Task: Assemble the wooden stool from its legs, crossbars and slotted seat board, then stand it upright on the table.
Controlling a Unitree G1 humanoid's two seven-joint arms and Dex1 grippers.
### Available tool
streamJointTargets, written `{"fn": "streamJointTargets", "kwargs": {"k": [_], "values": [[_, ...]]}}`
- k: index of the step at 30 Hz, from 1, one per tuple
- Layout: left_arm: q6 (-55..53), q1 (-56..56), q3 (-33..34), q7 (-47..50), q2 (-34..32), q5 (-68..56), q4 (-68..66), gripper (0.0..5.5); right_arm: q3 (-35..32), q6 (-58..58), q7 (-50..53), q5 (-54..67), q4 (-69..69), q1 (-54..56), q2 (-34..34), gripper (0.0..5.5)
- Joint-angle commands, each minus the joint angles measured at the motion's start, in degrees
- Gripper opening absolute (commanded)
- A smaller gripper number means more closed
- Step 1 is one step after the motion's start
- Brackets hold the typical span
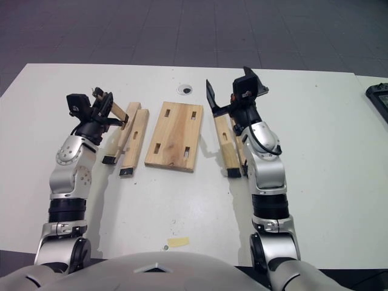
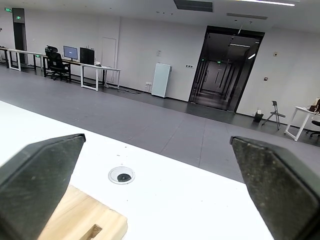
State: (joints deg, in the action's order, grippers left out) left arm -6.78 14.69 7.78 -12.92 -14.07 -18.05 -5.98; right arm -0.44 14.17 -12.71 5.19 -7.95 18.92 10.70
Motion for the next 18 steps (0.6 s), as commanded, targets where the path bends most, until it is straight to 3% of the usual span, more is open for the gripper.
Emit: {"fn": "streamJointTargets", "kwargs": {"k": [1, 18], "values": [[1.45, 0.04, 0.25, -0.26, -0.09, 1.82, -1.35, 0.42, 0.27, 0.22, -0.33, 0.3, 0.17, 0.8, -0.21, 5.4], [0.27, -3.08, 0.31, -1.0, 0.34, 3.03, -0.36, 0.42, -0.51, 0.56, 0.24, 0.15, 0.23, 0.46, -0.03, 5.4]]}}
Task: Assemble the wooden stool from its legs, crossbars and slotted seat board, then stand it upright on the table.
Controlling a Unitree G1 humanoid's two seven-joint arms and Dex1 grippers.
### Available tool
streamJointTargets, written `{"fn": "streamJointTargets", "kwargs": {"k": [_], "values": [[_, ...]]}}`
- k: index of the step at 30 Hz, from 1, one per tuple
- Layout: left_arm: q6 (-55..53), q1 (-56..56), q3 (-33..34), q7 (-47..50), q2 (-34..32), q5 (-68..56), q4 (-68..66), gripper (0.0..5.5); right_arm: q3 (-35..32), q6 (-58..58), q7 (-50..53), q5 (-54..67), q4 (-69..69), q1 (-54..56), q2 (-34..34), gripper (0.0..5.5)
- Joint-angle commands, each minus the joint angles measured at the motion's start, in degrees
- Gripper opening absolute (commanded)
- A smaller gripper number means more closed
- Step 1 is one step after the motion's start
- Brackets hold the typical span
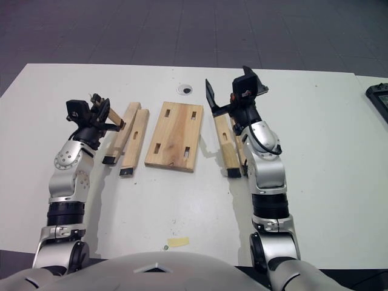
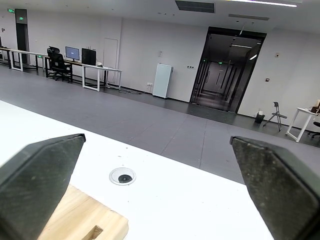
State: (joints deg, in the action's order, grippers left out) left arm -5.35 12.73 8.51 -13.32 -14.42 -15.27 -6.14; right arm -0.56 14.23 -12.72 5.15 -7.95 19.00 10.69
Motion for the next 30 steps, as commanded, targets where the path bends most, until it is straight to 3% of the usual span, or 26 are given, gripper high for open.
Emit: {"fn": "streamJointTargets", "kwargs": {"k": [1, 30], "values": [[-1.45, -0.88, -0.23, -0.45, 0.89, -0.15, 0.38, 0.42, -0.39, 0.54, 0.31, 0.17, 0.21, 0.34, -0.04, 5.4], [-6.09, -0.36, 1.03, 0.37, 1.69, -0.93, 4.19, 0.42, -0.5, 0.46, 1.8, 0.19, 0.32, -1.09, -0.47, 5.4]]}}
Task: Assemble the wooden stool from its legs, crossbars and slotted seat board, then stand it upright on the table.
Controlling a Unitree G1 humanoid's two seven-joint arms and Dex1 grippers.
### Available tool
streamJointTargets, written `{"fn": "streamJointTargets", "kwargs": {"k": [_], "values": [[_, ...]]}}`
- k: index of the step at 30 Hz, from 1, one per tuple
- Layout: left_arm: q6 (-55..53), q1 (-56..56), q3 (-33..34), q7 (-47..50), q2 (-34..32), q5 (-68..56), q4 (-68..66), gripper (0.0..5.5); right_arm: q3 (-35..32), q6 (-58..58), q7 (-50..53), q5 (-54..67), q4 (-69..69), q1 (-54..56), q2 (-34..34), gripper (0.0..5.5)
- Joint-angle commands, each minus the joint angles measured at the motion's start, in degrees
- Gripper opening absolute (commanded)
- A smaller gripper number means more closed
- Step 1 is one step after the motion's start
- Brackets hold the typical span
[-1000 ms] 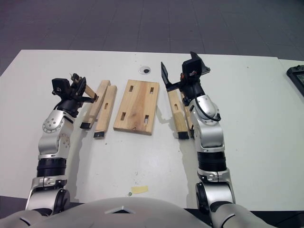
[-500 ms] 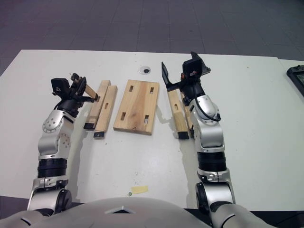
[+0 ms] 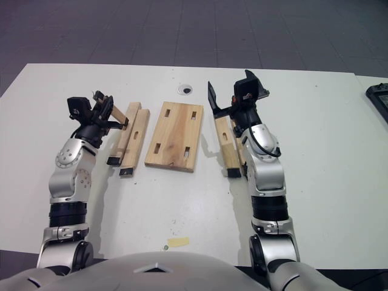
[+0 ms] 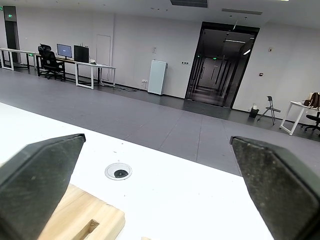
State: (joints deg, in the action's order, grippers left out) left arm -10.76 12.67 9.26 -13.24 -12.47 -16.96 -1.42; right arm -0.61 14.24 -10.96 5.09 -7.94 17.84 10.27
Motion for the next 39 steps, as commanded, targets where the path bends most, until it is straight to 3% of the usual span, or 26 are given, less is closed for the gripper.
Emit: {"fn": "streamJointTargets", "kwargs": {"k": [1, 13, 26, 39], "values": [[-0.63, -0.39, 0.25, 0.36, -0.31, 0.9, -0.66, 0.42, -0.46, 0.48, 0.04, 0.24, 0.29, 0.07, -0.03, 5.4], [-0.9, -1.77, -0.88, 1.02, -0.17, 3.33, -1.23, 0.42, -0.31, 1.01, -0.16, 0.02, -0.32, 0.49, 0.4, 5.4], [-2.68, -2.04, -4.09, 2.08, -0.27, 8.63, -8.51, 0.42, 4.44, 0.4, -0.03, -5.29, -0.42, 5.54, -0.03, 5.4], [-11.97, -0.75, -4.59, 1.84, -2.59, 8.14, -7.18, 0.42, 3.46, 1.03, -1.34, -3.14, 0.23, 8.26, -0.63, 5.4]]}}
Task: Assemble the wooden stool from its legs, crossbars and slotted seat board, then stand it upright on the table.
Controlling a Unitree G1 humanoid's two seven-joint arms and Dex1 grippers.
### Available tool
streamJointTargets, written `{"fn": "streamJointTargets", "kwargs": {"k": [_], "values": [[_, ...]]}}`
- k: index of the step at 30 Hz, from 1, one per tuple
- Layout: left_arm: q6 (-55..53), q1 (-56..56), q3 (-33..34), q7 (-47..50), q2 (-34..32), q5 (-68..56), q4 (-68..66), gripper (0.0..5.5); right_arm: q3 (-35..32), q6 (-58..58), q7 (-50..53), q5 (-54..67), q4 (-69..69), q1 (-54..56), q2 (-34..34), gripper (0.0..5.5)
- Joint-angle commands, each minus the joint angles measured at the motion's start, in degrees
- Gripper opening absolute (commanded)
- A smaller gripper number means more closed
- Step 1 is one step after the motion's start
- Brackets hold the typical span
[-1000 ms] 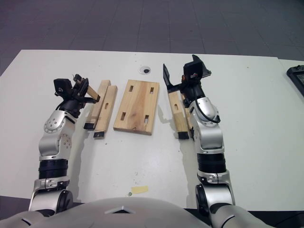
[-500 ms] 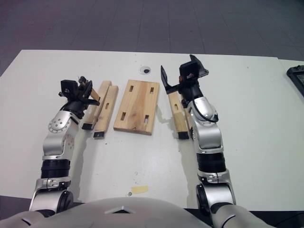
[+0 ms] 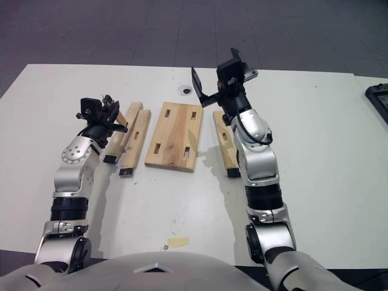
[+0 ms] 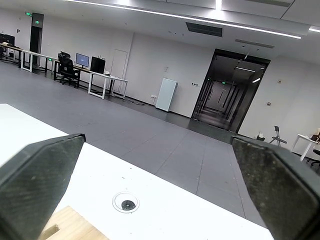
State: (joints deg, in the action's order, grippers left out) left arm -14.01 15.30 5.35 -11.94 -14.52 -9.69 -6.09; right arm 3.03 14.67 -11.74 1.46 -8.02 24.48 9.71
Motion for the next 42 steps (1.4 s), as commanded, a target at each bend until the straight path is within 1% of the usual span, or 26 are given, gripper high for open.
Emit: {"fn": "streamJointTargets", "kwargs": {"k": [1, 3, 12, 13, 17, 22, 25, 28, 30, 31, 32, 34, 37, 41, 42], "values": [[-8.93, -2.87, -0.35, 0.73, -0.43, 0.51, -1.26, 0.42, -0.22, 0.6, -0.62, 0.59, 0.42, 1.79, -0.08, 5.4], [-8.77, -2.01, 0.38, 0.93, -0.02, -0.26, 0.92, 0.42, -0.3, 0.56, -0.78, 0.7, 0.62, 2.0, -0.03, 5.4], [-0.11, 0.6, 3.21, 2.07, 3.03, -2.15, 4.85, 0.42, -0.45, -0.03, -1.28, 0.55, 1.7, 2.42, 0.14, 5.4], [0.71, 0.79, 3.29, 2.09, 3.15, -2.05, 4.96, 0.79, -0.49, -0.07, -1.29, 0.55, 1.77, 2.44, 0.17, 5.4], [2.71, 1.13, 3.48, 2.39, 3.41, -1.86, 5.01, 1.37, -0.56, -0.24, -1.38, 0.54, 2.04, 2.52, 0.25, 5.4], [3.6, 1.13, 3.48, 2.77, 3.43, -1.6, 5.04, 2.26, -0.53, -0.36, -1.53, 0.51, 2.39, 2.53, 0.32, 5.4], [4.0, 0.79, 3.24, 2.93, 3.28, -1.1, 5.01, 2.65, -0.5, -0.42, -1.56, 0.48, 2.56, 2.44, 0.31, 5.4], [4.06, -0.04, 3.78, 2.93, 2.71, -1.3, 6.98, 3.2, -0.43, -0.4, -1.64, 0.4, 2.57, 2.12, 0.32, 5.4], [3.01, 1.08, 6.68, 3.42, 1.94, -3.94, 10.76, 3.53, -0.49, -0.35, -1.66, 0.4, 2.59, 1.8, 0.36, 5.4], [1.59, 2.94, 8.91, 3.94, 1.88, -6.83, 12.66, 3.77, -0.54, -0.32, -1.59, 0.39, 2.57, 1.63, 0.34, 5.4], [0.21, 5.01, 10.9, 4.46, 1.85, -9.75, 14.09, 3.87, -0.57, -0.29, -1.51, 0.39, 2.57, 1.51, 0.29, 5.4], [-1.6, 9.76, 12.51, 4.58, 0.22, -12.29, 14.84, 4.24, -0.59, -0.25, -1.29, 0.37, 2.55, 1.27, 0.15, 5.4], [-2.49, 16.27, 10.91, 3.13, -2.25, -11.17, 10.72, 4.68, -0.65, -0.19, -0.83, 0.32, 2.49, 0.68, -0.15, 5.4], [-3.05, 22.42, 6.39, 5.24, -4.6, -3.33, -1.99, 5.3, 0.53, -0.24, -0.67, -0.07, 2.61, 0.01, -0.84, 5.4], [-2.46, 23.24, 5.46, 5.08, -4.89, -1.99, -3.6, 5.39, 0.84, -0.22, -0.79, -0.14, 2.56, -0.08, -0.97, 5.4]]}}
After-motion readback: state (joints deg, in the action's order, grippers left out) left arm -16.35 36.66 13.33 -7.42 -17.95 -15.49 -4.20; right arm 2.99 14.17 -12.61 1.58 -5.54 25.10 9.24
